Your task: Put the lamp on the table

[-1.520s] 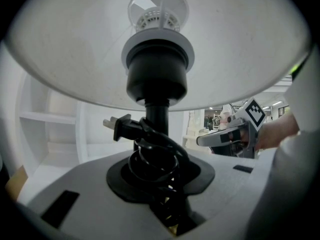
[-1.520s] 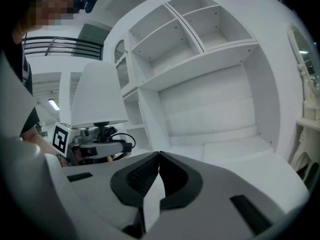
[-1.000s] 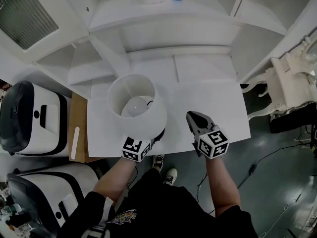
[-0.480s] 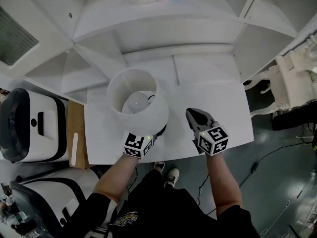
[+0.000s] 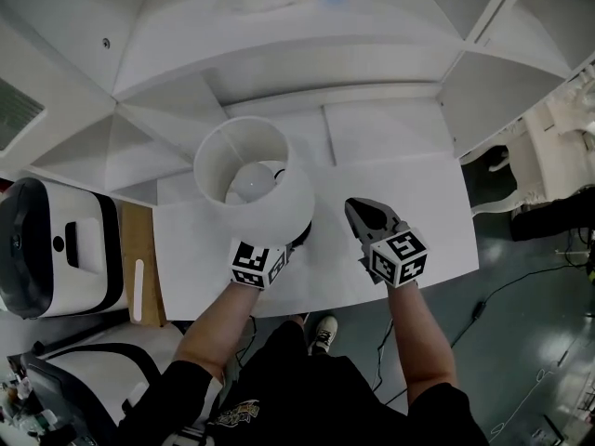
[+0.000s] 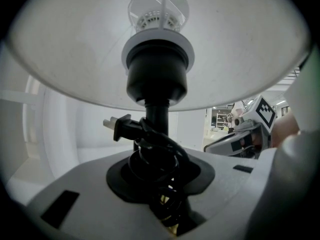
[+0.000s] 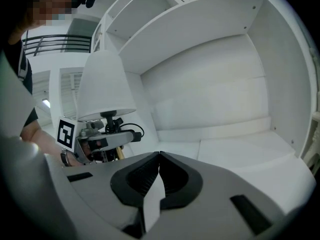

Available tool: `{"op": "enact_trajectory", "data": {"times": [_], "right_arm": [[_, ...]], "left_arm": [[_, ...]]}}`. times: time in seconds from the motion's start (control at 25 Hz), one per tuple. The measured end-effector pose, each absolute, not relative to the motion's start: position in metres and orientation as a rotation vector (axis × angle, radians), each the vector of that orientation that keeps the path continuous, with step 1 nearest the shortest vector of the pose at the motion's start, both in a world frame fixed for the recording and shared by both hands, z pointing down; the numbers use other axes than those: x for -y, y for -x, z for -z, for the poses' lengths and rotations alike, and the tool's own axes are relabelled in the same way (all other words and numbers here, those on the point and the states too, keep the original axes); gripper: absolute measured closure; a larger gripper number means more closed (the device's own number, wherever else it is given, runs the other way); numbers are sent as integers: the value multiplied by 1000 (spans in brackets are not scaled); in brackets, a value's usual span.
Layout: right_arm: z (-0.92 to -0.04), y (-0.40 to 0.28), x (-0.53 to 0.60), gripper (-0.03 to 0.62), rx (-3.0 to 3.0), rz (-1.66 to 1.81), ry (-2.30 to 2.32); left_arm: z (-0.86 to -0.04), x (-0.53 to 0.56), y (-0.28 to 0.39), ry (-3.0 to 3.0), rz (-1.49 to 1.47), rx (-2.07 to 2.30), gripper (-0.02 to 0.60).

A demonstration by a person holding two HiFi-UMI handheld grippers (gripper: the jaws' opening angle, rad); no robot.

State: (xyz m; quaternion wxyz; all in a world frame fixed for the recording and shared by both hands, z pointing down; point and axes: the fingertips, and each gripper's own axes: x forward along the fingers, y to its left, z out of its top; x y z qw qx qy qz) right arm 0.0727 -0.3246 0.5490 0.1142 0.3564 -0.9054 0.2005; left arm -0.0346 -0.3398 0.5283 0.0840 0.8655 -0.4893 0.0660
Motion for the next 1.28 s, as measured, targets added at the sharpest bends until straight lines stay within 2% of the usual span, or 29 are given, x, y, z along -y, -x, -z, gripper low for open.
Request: {"op": "enact_trajectory", "data": {"times": [1.28], "right_arm": [[-598,-72,362,569,2585,-716,-1075]], "left_arm": [[-571,433,47,-2551,-184,1542,463]]}}
